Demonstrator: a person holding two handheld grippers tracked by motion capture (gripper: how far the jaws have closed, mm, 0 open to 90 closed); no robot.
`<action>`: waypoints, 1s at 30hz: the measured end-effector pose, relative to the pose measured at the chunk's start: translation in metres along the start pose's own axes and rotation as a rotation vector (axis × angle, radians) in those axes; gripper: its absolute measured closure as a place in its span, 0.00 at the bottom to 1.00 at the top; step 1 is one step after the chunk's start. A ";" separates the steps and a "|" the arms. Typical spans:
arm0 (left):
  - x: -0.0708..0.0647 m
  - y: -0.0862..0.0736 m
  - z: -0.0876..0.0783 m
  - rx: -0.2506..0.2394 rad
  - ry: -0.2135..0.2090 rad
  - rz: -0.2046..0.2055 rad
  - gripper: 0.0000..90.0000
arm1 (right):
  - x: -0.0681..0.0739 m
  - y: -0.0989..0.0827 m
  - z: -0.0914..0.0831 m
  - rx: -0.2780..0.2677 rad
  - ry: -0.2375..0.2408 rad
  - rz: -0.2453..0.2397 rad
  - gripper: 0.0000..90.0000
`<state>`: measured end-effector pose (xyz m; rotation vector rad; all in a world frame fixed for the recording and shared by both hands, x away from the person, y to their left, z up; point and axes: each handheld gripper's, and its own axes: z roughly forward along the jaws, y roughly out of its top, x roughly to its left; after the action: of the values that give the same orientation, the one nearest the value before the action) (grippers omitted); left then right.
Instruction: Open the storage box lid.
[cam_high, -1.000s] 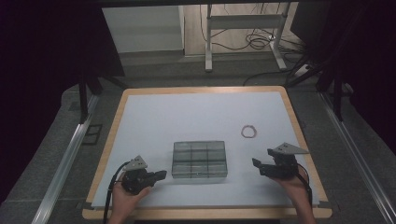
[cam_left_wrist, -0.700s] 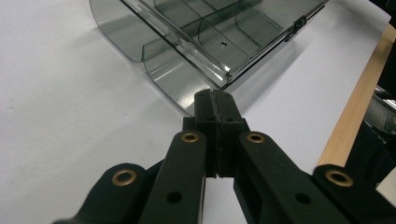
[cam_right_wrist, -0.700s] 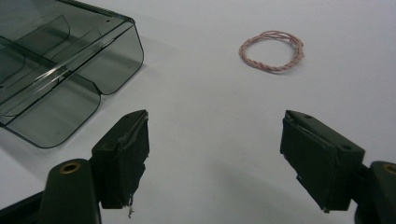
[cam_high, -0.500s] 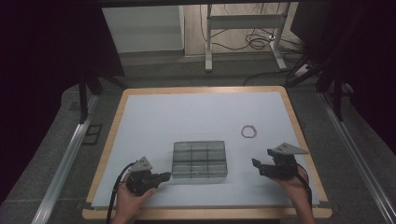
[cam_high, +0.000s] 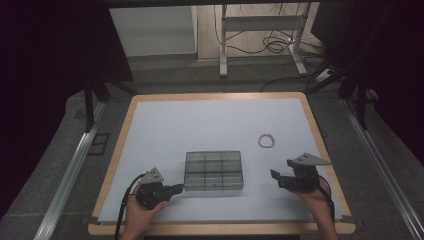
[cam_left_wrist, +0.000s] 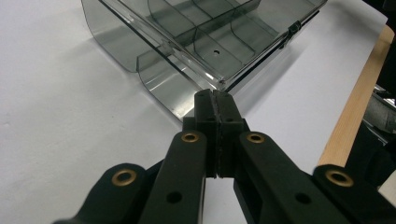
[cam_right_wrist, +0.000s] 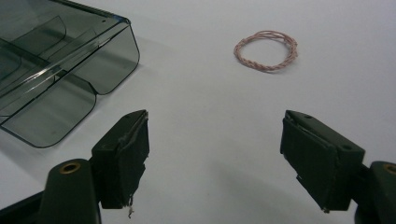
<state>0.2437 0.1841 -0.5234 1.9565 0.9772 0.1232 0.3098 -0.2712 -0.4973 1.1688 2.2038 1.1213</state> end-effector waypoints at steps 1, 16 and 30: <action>0.000 0.000 0.000 -0.002 0.001 0.002 1.00 | 0.000 0.000 0.000 0.002 0.000 0.000 0.26; 0.001 0.009 -0.003 -0.037 -0.001 0.005 1.00 | -0.001 -0.001 0.000 0.001 -0.002 0.000 0.26; 0.001 0.017 -0.003 -0.058 -0.003 0.015 1.00 | 0.000 -0.002 0.001 -0.010 -0.006 -0.010 0.26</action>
<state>0.2529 0.1823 -0.5084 1.9112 0.9470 0.1560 0.3097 -0.2715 -0.4994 1.1548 2.1941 1.1222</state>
